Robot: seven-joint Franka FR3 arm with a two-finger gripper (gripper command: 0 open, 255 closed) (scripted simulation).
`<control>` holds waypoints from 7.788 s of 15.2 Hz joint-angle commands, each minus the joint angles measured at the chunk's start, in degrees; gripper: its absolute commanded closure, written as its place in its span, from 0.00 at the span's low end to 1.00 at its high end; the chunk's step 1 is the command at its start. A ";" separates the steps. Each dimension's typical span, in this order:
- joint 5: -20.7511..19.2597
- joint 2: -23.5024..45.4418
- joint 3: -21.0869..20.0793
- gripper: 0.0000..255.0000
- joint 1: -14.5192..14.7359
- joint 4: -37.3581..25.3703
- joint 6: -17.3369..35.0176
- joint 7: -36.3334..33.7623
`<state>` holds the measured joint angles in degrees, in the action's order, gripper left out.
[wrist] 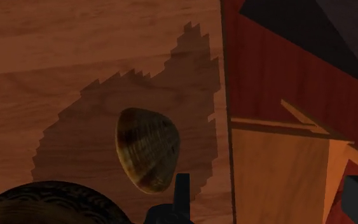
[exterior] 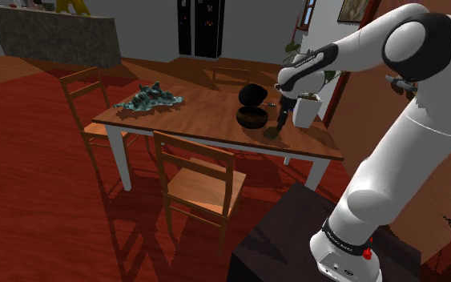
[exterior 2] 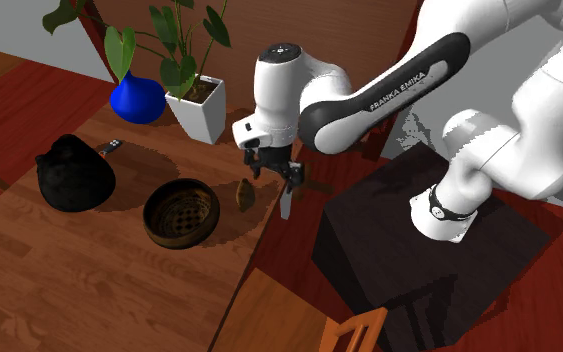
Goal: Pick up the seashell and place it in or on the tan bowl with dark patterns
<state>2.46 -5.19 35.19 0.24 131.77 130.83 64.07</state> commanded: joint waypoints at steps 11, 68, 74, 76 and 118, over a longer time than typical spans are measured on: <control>18.46 21.23 -0.94 0.00 -4.24 -11.49 6.05 19.79; 11.22 17.08 1.63 1.00 -2.47 -30.84 -15.96 11.48; 18.79 32.67 -1.09 1.00 -7.74 -51.98 -23.69 11.48; 20.80 38.42 -2.33 1.00 -10.41 -61.07 -27.18 10.57; 22.60 43.87 -3.66 0.00 -12.47 -66.09 -26.79 10.31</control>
